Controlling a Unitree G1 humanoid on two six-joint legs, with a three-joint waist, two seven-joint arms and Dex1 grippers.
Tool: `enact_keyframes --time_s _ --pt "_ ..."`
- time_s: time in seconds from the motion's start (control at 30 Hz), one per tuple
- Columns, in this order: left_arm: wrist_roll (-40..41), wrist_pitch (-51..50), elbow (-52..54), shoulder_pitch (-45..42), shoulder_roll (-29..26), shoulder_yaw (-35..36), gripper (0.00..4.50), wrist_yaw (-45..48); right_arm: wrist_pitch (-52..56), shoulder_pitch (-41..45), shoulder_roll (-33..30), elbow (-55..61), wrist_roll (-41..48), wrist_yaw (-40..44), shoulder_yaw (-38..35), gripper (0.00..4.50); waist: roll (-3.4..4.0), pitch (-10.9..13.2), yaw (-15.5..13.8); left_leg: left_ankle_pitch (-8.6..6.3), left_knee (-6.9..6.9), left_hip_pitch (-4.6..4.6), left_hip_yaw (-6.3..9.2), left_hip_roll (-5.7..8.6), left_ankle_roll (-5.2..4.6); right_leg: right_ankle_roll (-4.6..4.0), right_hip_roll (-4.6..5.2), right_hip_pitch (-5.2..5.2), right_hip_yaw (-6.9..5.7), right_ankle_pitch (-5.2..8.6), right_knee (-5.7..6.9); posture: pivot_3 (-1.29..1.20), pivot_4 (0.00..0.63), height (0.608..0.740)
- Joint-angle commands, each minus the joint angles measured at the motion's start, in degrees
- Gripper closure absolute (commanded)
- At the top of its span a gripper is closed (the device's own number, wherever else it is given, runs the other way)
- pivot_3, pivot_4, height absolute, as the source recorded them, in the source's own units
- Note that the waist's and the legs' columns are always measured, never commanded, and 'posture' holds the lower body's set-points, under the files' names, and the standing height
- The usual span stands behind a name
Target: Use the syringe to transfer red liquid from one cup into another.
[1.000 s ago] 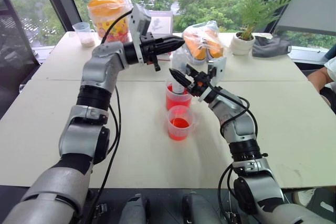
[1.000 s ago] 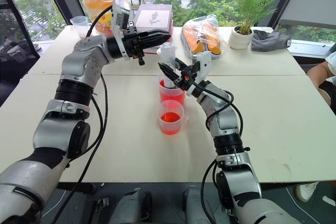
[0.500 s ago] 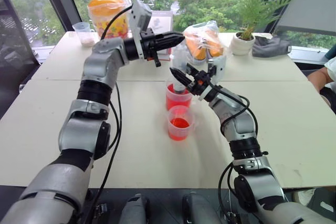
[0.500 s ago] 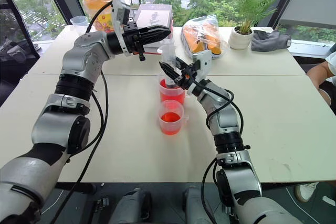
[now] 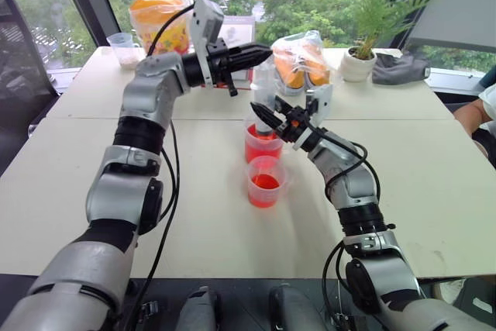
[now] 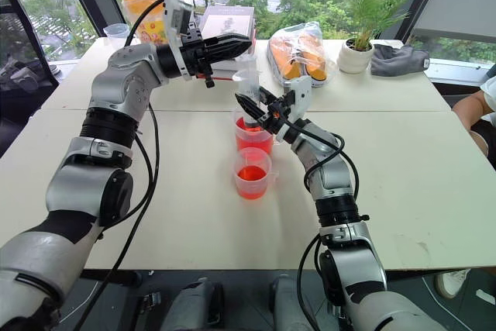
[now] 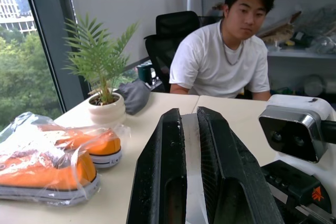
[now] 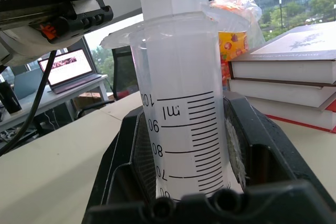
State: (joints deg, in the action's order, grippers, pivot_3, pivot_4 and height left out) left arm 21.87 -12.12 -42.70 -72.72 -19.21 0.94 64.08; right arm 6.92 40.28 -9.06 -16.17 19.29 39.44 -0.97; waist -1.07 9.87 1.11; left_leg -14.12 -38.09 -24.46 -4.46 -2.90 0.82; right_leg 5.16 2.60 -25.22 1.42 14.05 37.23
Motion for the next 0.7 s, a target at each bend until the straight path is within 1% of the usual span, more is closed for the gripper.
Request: enact_keyframes --time_s 0.03,0.17,0.3,0.4,0.5,0.53,0.6,0.7 --pt "0.67 3.68 1.84 -4.89 -2.24 4.81 4.43 -3.50 0.47 -1.25 -0.30 -0.19 -1.02 2.69 2.62 3.03 0.00 0.00 -0.01 0.00 0.00 0.00 0.00 0.00 0.00 0.00 0.00 0.00 0.00 0.00 0.00 0.00 0.150 0.740" --pt "0.61 3.57 1.99 -4.50 -2.10 4.64 4.43 -3.49 0.75 -1.00 -0.43 0.41 -0.80 2.65 2.49 3.03 0.00 0.00 -0.01 0.00 0.00 0.00 0.00 0.00 0.00 0.00 0.00 0.00 0.00 0.00 0.00 0.00 0.150 0.740" --pt "0.79 1.30 3.89 -2.90 -2.12 3.51 4.43 -1.78 0.75 -0.05 -0.73 1.31 -0.46 2.31 1.90 3.03 0.00 0.00 -0.02 0.00 0.00 0.00 0.00 0.00 0.00 0.00 0.00 0.00 0.00 0.00 0.00 0.00 0.150 0.740" --pt "0.65 -0.60 5.71 -0.83 -2.30 2.52 3.22 -1.03 1.30 1.21 -1.12 2.58 0.16 1.73 1.18 3.03 -0.01 0.01 0.27 0.00 0.00 0.00 0.00 0.00 0.00 0.00 0.00 0.00 0.00 0.00 0.00 0.00 0.150 0.740" --pt "0.21 -1.18 8.05 1.48 -2.58 1.87 1.71 -1.34 1.85 2.45 -1.57 3.53 0.72 1.25 0.43 3.03 0.01 0.01 0.07 0.00 0.03 0.01 0.03 -0.01 0.00 0.00 -0.02 -0.02 0.00 0.00 0.02 0.00 0.150 0.740" --pt "0.28 -1.45 8.98 2.27 -2.71 1.90 1.14 -1.38 2.00 2.84 -1.72 3.73 0.86 1.13 0.18 3.03 0.01 0.01 0.03 0.00 0.03 0.01 0.02 -0.01 0.00 0.00 -0.02 -0.01 0.00 0.00 0.02 0.00 0.150 0.740" --pt "0.45 -1.39 10.91 3.90 -3.05 2.29 0.17 -1.71 2.11 3.60 -1.98 3.91 1.01 0.90 -0.26 3.03 0.01 0.01 0.02 0.00 0.02 0.01 0.00 -0.01 0.00 0.00 0.00 -0.01 0.01 0.00 0.02 0.00 0.150 0.740" --pt "1.67 -3.06 13.59 5.74 -3.98 3.83 0.17 -3.08 2.15 4.36 -2.21 4.12 1.21 0.60 -0.68 3.03 0.00 0.01 0.04 0.00 0.00 -0.01 0.00 -0.01 0.00 0.00 0.00 -0.02 0.01 0.00 0.02 0.00 0.150 0.740"
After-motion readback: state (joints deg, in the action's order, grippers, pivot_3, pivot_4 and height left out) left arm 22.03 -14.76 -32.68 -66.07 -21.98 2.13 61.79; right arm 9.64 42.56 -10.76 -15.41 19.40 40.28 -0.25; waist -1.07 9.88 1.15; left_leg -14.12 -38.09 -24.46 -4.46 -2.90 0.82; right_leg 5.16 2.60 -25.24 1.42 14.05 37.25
